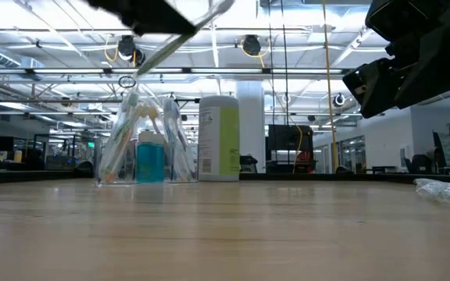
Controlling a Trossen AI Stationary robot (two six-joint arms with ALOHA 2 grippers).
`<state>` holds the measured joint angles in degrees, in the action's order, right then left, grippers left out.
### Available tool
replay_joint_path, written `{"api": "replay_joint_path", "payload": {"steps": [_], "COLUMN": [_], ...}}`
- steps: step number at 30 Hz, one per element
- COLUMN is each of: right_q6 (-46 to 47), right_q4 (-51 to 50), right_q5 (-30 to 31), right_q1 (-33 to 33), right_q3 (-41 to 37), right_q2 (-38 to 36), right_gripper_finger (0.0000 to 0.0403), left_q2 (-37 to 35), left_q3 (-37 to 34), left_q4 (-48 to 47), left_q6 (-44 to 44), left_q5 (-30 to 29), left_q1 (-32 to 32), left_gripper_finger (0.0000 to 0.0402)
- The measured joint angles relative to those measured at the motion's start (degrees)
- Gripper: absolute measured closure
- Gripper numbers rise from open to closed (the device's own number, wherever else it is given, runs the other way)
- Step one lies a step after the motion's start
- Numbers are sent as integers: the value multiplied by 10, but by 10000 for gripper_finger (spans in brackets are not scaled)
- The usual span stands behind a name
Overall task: Pick & Place toothbrushing station
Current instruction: Put the green toothbrush into the transparent organizer
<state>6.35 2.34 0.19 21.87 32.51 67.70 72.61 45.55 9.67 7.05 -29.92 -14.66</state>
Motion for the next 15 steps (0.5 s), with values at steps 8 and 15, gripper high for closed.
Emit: {"api": "replay_joint_path", "payload": {"steps": [8,15], "right_q6": [0,-14], "right_q4": [0,1], "right_q5": [0,0], "right_q1": [0,0], "right_q3": [0,0], "right_q2": [0,0], "right_gripper_finger": [234,234], "left_q2": [-38,-18], "left_q3": [-194,-288], "left_q4": [278,384], "left_q6": [-18,-66], "left_q5": [-218,-302], "left_q1": [6,35], "left_gripper_finger": [394,395]}}
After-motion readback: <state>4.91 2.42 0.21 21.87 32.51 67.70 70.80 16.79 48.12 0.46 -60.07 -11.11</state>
